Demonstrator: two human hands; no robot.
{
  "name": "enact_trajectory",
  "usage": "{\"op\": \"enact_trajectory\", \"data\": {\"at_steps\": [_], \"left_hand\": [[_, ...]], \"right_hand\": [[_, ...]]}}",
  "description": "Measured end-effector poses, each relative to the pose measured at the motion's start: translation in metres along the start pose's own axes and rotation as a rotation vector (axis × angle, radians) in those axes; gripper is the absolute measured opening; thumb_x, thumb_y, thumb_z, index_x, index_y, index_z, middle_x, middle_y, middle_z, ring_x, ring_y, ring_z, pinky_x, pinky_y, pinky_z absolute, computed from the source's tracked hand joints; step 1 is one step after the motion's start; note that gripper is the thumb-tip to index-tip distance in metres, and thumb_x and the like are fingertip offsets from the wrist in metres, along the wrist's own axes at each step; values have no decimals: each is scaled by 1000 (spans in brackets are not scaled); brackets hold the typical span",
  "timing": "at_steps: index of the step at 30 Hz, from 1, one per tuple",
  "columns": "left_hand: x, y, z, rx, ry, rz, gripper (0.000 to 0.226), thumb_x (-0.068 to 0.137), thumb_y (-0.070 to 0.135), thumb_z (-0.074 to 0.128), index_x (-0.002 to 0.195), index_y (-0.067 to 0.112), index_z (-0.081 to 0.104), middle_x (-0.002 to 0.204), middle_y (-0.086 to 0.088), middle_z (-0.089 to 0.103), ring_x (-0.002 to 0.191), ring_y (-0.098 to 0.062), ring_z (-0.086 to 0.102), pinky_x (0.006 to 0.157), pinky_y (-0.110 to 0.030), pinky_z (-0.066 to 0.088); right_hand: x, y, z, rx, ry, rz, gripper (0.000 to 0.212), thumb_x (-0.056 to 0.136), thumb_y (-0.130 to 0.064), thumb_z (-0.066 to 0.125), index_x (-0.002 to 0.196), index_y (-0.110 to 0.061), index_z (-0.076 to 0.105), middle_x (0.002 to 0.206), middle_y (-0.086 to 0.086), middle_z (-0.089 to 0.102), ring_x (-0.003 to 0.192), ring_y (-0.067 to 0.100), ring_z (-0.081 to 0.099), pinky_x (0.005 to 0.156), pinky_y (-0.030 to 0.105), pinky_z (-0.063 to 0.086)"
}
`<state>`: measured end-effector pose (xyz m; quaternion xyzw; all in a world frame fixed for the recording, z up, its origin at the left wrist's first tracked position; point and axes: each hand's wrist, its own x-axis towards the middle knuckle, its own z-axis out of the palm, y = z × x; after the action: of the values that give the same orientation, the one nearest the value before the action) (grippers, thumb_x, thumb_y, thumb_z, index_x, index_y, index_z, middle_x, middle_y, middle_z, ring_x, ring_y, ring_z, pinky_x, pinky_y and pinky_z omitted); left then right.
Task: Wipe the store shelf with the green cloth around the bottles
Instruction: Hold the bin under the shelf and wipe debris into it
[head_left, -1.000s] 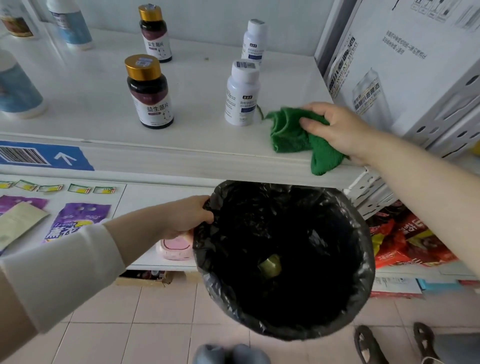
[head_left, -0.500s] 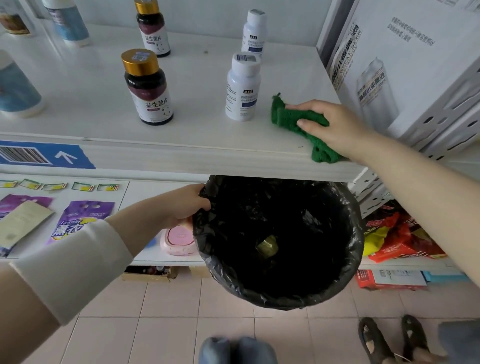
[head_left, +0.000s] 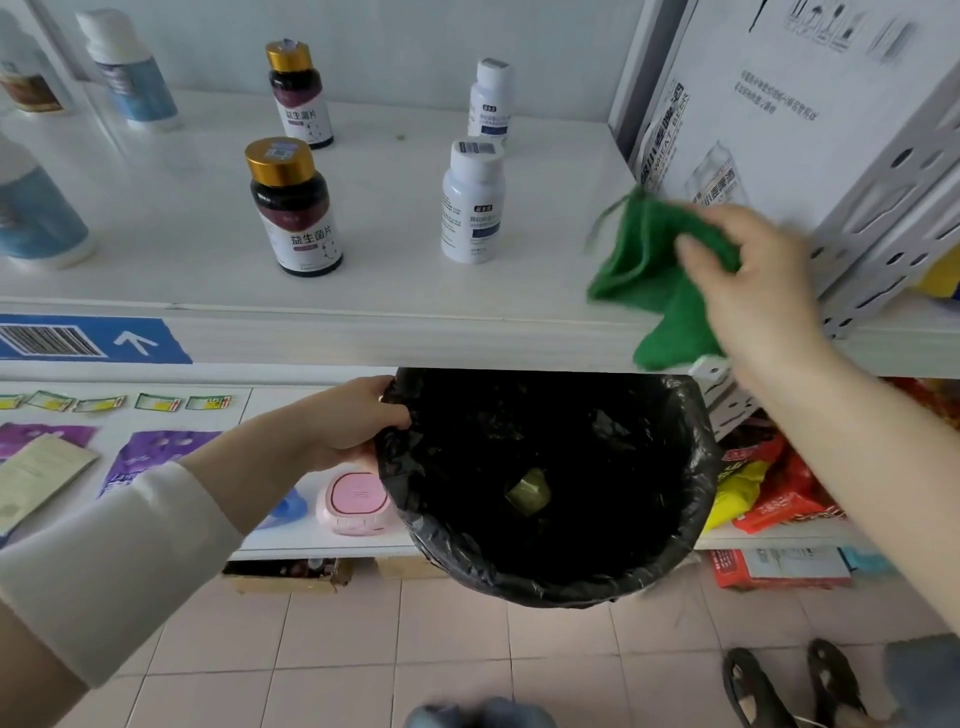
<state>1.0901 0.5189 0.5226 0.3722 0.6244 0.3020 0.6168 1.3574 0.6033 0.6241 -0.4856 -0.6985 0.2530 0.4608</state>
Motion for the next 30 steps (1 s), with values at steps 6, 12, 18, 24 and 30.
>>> {"op": "enact_trajectory", "data": {"at_steps": [6,12,18,24,30], "left_hand": [[-4,-5,0,-28,-15,4,32,86,-9,39,100,12,58,79,-7,69,61,-14,69,50,-25,54],[-8,-7,3,-52,0,22,33,86,-11,36,98,11,57,78,-8,67,57,-13,68,48,-24,53],[-11,-1,4,-20,12,14,33,87,-10,37,105,10,55,87,-12,65,64,-17,67,52,-30,57],[-12,-2,8,-27,35,31,33,85,-12,35,101,9,55,81,-10,64,59,-15,67,51,-28,56],[-10,-6,8,-51,28,30,34,84,-13,35,94,11,58,77,-7,66,56,-10,67,47,-23,52]], "right_hand": [[14,15,31,-567,-121,76,37,94,-15,46,130,-13,49,134,7,52,119,24,50,96,23,31],[-6,-1,61,-508,-247,-92,36,94,-22,45,130,-23,50,137,-3,50,117,22,52,91,25,34],[28,0,69,-415,-222,4,33,95,-23,45,126,-21,54,125,7,59,110,25,55,80,22,37],[58,1,85,-513,-399,6,38,94,-27,44,132,-27,47,137,4,50,121,27,47,94,27,37],[1,-7,60,-299,-502,-173,29,89,-18,54,114,-32,61,123,-7,62,109,29,59,98,34,41]]}}
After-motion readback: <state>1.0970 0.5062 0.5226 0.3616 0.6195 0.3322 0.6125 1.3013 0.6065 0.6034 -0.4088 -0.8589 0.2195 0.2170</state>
